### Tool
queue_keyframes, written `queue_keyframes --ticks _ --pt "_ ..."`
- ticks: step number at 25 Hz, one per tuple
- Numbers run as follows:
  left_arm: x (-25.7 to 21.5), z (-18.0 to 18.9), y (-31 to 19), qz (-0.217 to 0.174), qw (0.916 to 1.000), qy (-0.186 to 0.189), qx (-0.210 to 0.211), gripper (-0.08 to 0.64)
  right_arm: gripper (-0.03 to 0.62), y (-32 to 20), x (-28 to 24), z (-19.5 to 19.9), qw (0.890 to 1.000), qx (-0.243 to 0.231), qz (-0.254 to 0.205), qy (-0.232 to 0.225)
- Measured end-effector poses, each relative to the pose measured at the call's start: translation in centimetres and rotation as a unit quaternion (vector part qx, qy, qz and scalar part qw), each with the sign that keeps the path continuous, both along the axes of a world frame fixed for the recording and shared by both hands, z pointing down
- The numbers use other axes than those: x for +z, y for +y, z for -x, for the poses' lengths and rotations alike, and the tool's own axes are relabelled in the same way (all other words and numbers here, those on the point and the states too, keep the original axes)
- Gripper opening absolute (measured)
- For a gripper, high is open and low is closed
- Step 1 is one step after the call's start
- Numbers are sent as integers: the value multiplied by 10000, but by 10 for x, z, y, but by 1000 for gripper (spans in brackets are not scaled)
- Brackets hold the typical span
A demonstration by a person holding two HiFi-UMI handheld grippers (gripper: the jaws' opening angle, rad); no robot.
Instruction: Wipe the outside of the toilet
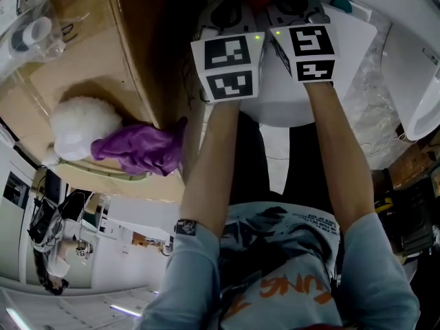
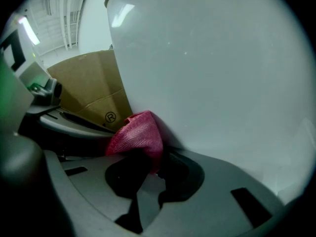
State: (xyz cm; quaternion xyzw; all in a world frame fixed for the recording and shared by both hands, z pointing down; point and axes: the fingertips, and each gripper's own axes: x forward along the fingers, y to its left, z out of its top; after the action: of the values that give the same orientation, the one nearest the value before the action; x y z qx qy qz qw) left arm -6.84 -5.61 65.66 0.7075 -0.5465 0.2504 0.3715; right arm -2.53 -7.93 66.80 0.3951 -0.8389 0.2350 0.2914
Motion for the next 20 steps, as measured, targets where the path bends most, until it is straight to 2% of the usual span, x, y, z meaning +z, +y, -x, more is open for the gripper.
queue_keyframes --ticks 20 --pt "-4 -79 -2 10 9983 -27 587 25 77 3 3 -84 9988 443 208 45"
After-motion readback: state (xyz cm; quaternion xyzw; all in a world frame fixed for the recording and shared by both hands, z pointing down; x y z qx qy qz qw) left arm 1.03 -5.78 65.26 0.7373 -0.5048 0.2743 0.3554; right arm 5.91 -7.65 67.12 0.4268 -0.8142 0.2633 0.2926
